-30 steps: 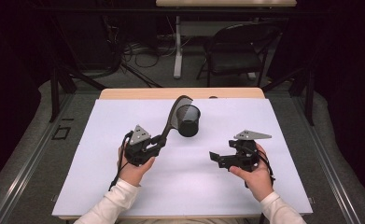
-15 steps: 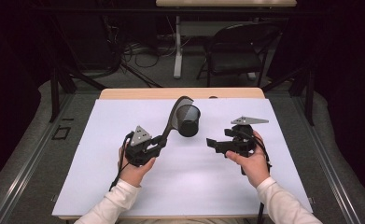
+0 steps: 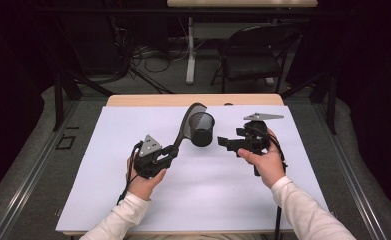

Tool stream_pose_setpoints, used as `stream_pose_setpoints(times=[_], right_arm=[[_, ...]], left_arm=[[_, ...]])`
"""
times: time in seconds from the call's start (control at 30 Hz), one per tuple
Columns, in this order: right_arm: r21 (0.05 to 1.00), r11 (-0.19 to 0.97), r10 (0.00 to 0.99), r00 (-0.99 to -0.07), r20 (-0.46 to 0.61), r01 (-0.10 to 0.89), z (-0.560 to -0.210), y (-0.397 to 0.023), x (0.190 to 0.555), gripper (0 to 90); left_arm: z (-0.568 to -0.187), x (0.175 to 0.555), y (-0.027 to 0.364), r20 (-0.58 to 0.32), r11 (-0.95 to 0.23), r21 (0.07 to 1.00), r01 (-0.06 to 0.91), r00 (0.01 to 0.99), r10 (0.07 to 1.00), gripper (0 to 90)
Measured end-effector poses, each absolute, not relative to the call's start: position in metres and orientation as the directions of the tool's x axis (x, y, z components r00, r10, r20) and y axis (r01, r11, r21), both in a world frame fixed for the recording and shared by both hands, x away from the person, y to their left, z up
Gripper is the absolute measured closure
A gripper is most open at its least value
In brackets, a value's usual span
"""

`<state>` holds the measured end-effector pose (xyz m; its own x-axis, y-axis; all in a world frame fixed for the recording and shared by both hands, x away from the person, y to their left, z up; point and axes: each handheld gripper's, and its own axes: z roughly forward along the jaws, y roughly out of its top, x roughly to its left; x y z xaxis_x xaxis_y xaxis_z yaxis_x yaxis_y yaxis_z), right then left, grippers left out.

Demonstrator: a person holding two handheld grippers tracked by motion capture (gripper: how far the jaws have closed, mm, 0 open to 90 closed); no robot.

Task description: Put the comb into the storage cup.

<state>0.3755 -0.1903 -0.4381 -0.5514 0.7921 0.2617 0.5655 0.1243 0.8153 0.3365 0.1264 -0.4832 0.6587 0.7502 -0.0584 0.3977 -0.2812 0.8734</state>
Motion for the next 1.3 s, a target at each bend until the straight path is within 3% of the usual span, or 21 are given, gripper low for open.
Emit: stream_pose_setpoints(times=[1.3], right_arm=[[0.805,0.024,0.730,-0.561,0.391,0.592,-0.415,-0.173,0.408,26.4]], left_arm=[[-0.483,0.335,0.127,-0.058,-0.268,0.884,0.383,0.658,0.750,72.6]])
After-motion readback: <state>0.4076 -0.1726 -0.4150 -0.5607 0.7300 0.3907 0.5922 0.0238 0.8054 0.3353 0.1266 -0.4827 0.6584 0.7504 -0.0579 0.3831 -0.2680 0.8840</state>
